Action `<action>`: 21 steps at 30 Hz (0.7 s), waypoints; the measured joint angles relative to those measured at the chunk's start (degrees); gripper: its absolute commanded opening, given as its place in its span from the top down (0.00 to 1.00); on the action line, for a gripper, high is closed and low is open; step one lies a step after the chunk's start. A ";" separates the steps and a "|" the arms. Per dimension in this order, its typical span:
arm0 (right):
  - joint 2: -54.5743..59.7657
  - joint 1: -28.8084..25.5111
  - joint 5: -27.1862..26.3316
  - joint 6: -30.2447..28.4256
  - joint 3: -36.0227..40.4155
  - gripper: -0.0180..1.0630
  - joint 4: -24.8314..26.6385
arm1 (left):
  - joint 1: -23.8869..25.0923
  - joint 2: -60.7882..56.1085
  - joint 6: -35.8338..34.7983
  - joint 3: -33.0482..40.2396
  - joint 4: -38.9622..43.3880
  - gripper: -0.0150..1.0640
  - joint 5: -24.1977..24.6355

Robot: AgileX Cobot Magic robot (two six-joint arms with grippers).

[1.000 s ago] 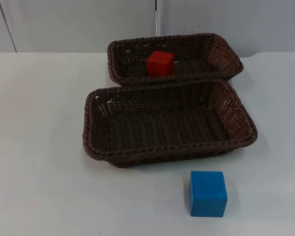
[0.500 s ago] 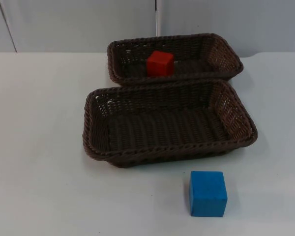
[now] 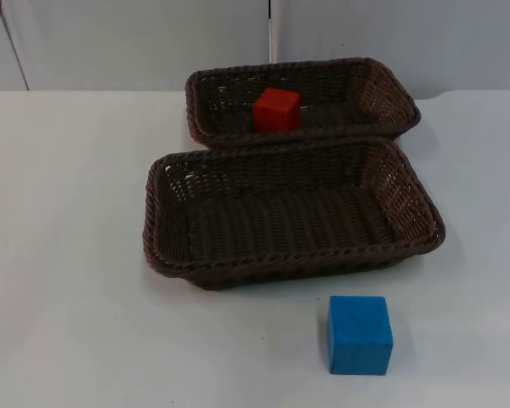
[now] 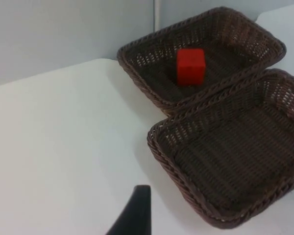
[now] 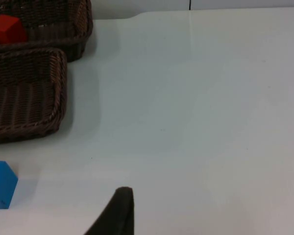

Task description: Pick up one cube with the left hand and place it into the upper basket. Pick up one cube with the right hand and place it into the lower basket.

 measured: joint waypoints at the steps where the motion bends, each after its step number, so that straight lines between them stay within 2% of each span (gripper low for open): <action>1: 0.00 0.00 0.00 0.00 0.00 0.02 0.00 | 0.00 -0.56 0.00 0.00 0.00 0.15 0.41; 12: 0.00 0.00 0.00 0.00 0.00 0.02 0.00 | 0.00 -6.70 -0.77 0.93 1.74 0.15 5.12; 21: 0.00 0.00 0.00 0.00 0.00 0.02 0.00 | 0.00 -13.23 -2.40 9.34 2.32 0.15 2.27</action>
